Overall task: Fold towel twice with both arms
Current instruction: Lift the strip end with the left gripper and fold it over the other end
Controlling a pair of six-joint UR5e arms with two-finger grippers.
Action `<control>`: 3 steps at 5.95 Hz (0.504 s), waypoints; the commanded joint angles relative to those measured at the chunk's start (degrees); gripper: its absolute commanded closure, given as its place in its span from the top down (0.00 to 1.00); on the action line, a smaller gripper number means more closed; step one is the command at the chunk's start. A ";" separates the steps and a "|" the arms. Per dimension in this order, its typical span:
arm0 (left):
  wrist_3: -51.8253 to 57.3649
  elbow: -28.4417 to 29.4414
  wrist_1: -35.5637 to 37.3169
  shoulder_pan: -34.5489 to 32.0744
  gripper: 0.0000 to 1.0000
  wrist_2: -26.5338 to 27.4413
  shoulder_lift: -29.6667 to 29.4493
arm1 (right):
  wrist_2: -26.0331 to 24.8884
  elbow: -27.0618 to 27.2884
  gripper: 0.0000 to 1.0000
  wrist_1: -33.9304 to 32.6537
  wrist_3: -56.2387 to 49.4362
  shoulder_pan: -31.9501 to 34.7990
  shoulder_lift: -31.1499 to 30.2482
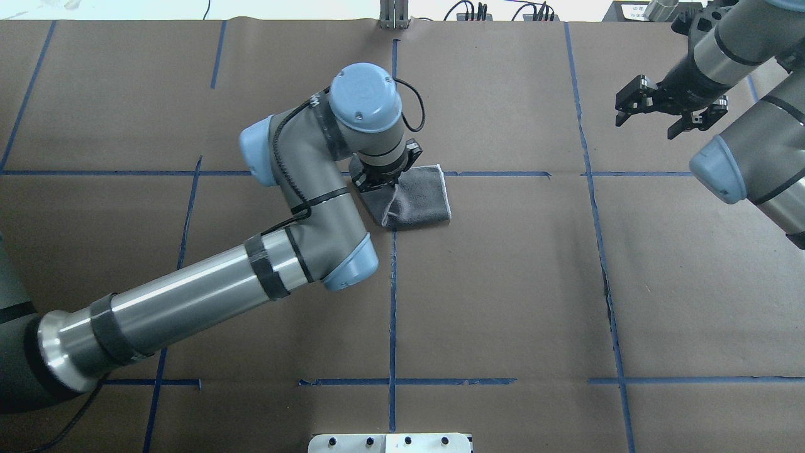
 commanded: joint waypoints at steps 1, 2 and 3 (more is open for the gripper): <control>-0.21 4.43 -0.63 1.60 0.03 0.05 -4.22 | -0.09 0.93 1.00 0.09 -3.18 0.56 -2.87; -0.12 4.52 -2.28 2.48 0.03 0.05 -4.32 | -0.17 0.76 1.00 0.09 -3.72 0.74 -2.88; 0.05 4.52 -2.82 3.88 0.03 0.14 -4.49 | -0.44 0.67 1.00 0.09 -3.81 0.65 -2.80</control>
